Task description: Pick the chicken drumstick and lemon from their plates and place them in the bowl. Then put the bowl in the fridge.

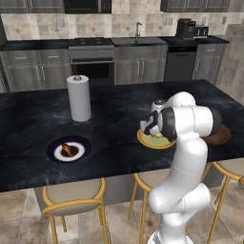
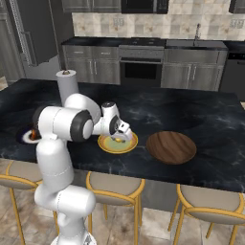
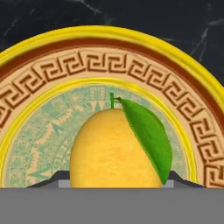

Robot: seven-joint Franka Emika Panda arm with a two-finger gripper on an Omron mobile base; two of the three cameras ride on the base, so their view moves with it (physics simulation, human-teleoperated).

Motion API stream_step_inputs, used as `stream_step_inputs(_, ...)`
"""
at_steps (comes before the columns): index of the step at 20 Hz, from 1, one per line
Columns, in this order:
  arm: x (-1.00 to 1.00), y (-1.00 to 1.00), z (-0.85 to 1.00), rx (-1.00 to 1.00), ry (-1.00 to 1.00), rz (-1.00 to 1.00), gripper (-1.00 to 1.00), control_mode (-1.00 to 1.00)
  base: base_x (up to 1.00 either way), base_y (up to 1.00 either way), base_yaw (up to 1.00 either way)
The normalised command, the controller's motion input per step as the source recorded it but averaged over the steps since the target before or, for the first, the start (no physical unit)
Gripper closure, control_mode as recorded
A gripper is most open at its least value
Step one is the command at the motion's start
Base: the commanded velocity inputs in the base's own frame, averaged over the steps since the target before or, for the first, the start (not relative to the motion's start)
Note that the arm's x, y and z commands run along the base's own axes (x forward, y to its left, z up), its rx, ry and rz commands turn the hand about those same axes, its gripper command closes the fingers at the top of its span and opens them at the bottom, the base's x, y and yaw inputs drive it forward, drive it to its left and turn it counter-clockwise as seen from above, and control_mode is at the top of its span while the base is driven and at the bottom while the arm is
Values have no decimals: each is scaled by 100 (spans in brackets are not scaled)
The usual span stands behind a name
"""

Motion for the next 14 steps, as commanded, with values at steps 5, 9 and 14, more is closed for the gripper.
stream_step_inputs(5,-31,-14,42,5,-3,4,100,-100,0,0,0)
stream_step_inputs(9,-43,-19,58,5,5,0,100,-100,0,0,0)
stream_step_inputs(14,-50,-27,53,3,5,0,100,-100,0,0,0)
